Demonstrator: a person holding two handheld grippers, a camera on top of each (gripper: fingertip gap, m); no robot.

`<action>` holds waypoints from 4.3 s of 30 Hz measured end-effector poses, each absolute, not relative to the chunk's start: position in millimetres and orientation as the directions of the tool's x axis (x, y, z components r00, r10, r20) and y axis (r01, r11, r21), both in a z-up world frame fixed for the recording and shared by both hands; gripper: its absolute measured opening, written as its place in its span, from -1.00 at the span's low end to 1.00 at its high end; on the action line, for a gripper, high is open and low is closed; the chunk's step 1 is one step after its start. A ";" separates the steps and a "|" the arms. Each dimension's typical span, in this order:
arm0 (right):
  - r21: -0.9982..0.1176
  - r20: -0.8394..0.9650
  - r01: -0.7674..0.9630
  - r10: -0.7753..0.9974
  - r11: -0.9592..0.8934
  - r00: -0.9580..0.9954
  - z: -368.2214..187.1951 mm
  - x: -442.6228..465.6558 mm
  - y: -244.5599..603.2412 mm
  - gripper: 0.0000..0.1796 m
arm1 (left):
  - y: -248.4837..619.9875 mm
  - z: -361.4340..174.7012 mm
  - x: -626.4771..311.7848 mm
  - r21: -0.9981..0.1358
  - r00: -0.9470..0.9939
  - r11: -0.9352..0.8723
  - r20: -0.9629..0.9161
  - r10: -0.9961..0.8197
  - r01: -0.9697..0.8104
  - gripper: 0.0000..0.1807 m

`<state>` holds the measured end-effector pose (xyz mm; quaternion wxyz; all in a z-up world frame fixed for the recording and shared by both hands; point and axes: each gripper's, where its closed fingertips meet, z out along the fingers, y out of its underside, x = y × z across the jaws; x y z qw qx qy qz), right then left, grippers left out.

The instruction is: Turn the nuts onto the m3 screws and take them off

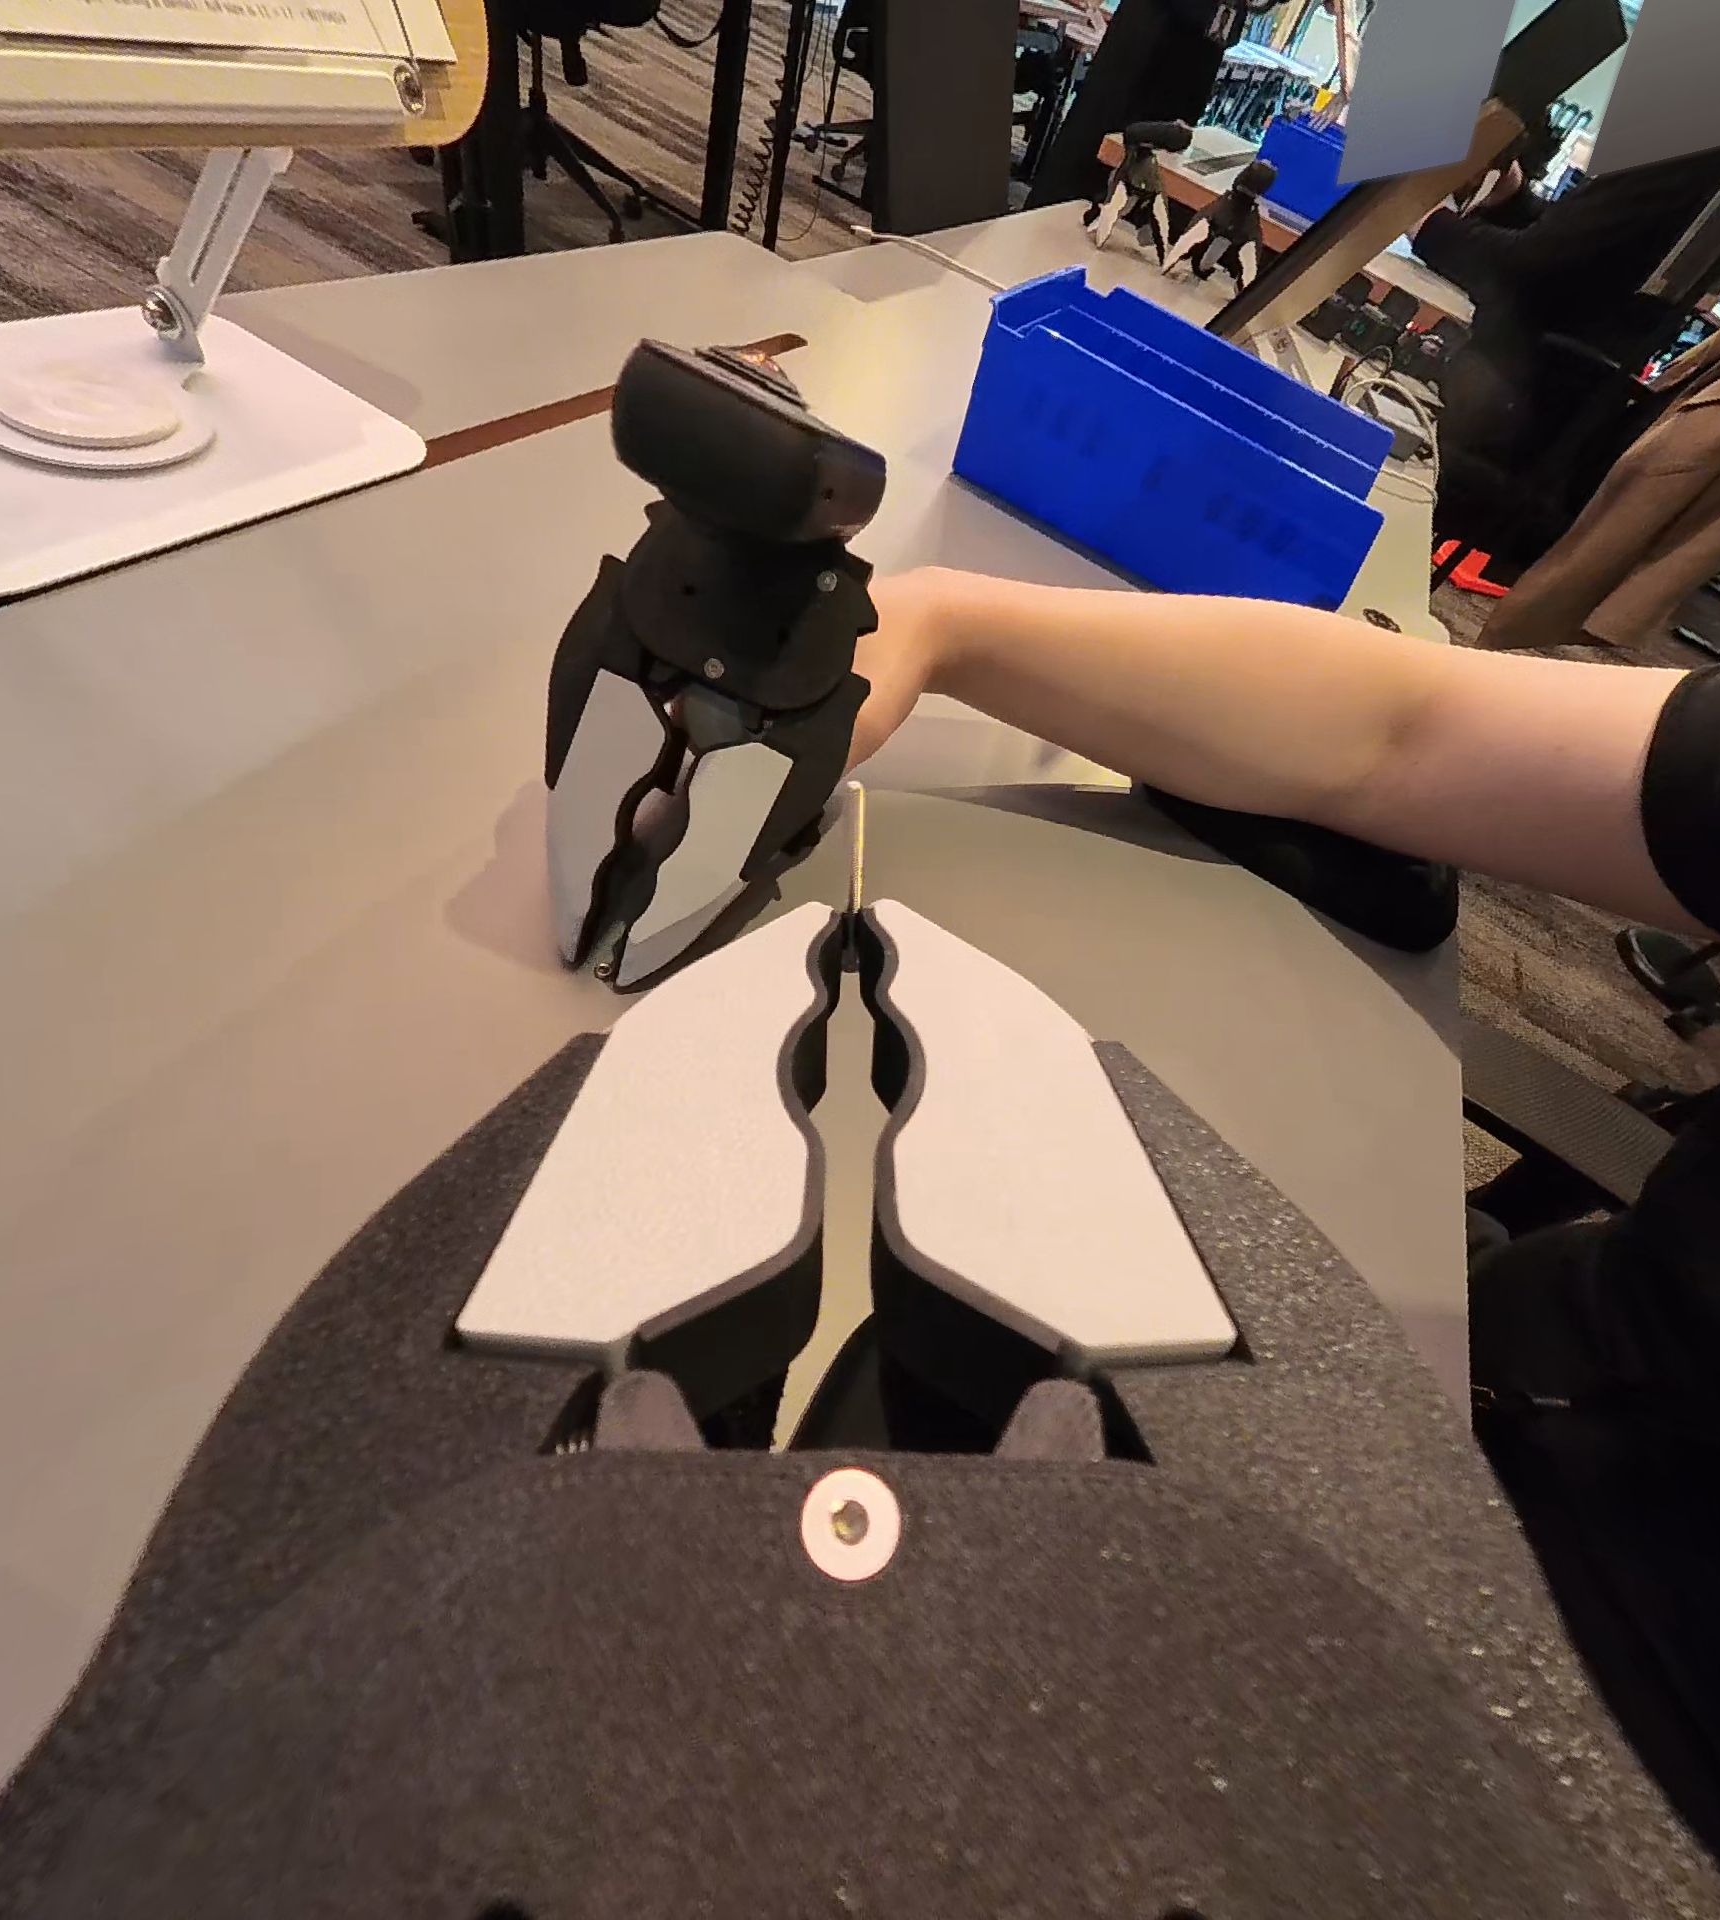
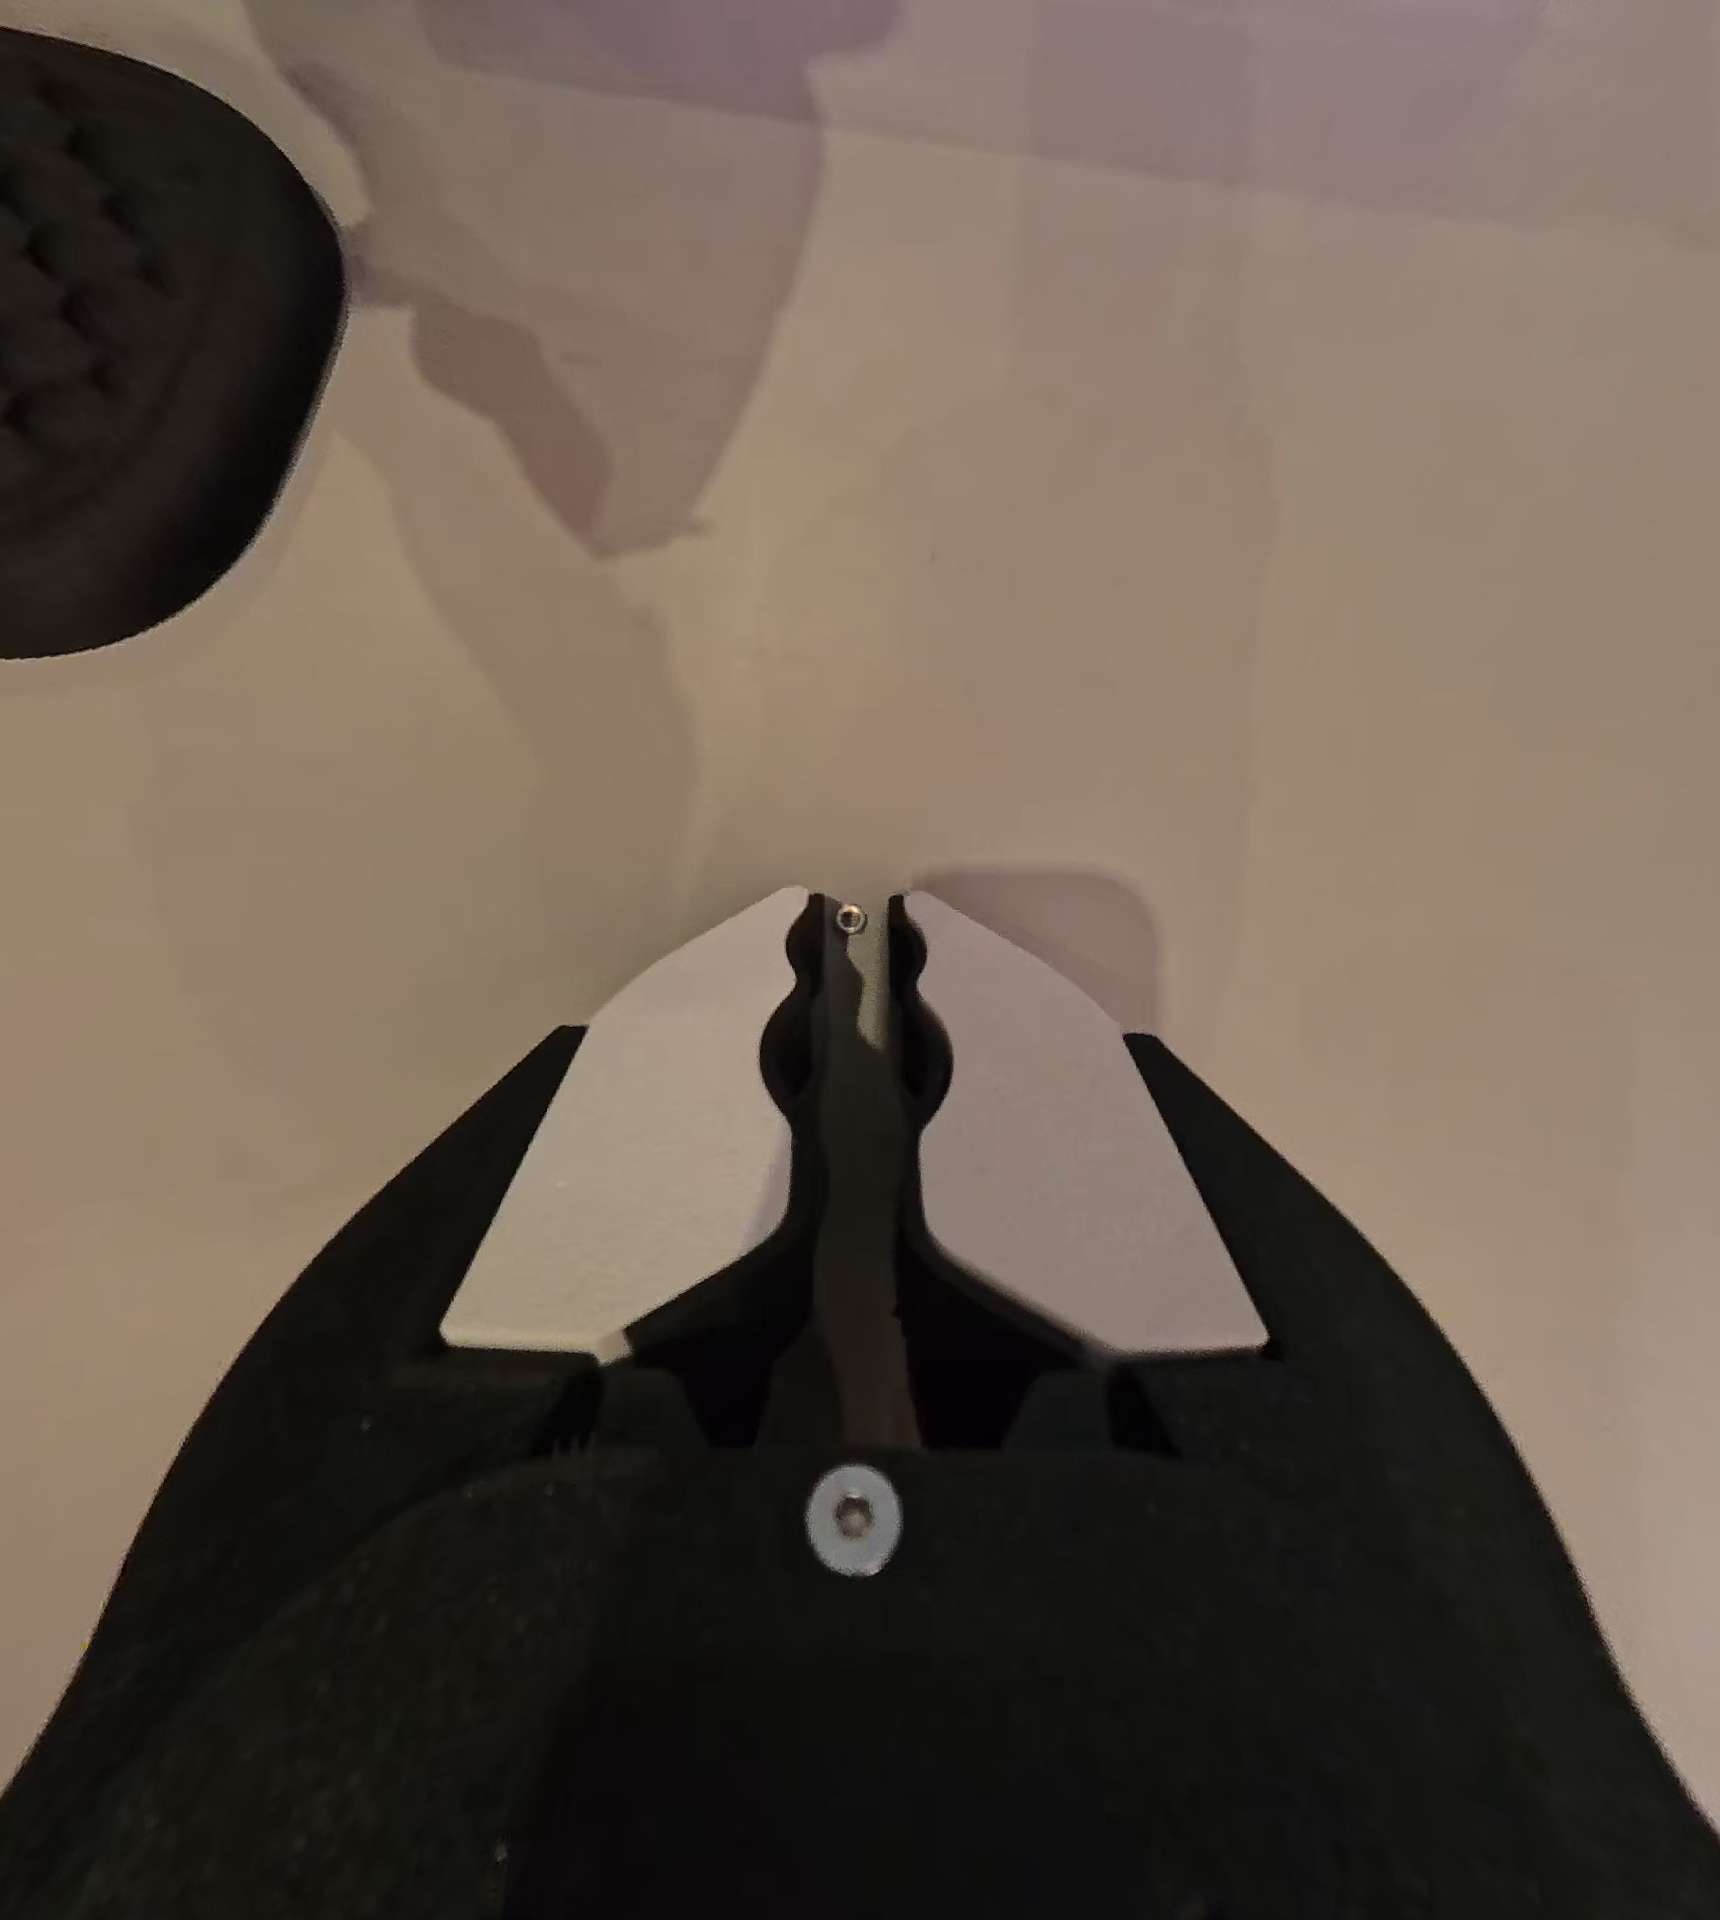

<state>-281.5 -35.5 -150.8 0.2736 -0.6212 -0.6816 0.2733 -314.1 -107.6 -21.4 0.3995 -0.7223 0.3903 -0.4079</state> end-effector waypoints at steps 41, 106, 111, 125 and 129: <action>-0.949 -0.047 0.316 0.984 0.009 -0.170 -13.4 -224.3 -101.7 -0.95 | -106.1 -37.8 -273.5 -0.856 0.278 -0.348 0.252 -0.927 -0.383 -0.98; -0.969 -0.140 0.207 0.990 -0.133 -0.018 -52.5 -163.8 -63.0 -0.95 | -76.6 -94.2 -175.1 -0.697 0.074 -0.382 0.428 -0.901 -0.607 -0.98; -0.968 -0.142 0.213 0.990 -0.133 -0.028 -56.7 -169.0 -63.9 -0.95 | -77.9 -89.9 -172.8 -0.713 0.064 -0.344 0.389 -0.919 -0.611 -0.98; -0.966 -0.154 0.217 0.987 -0.142 -0.041 -56.8 -170.6 -65.7 -0.95 | -79.1 -82.4 -171.0 -0.733 0.046 -0.334 0.383 -0.923 -0.593 -0.98; -0.967 -0.154 0.212 0.987 -0.142 -0.040 -55.4 -170.9 -65.7 -0.95 | -78.8 -80.9 -171.2 -0.738 0.043 -0.334 0.383 -0.923 -0.586 -0.98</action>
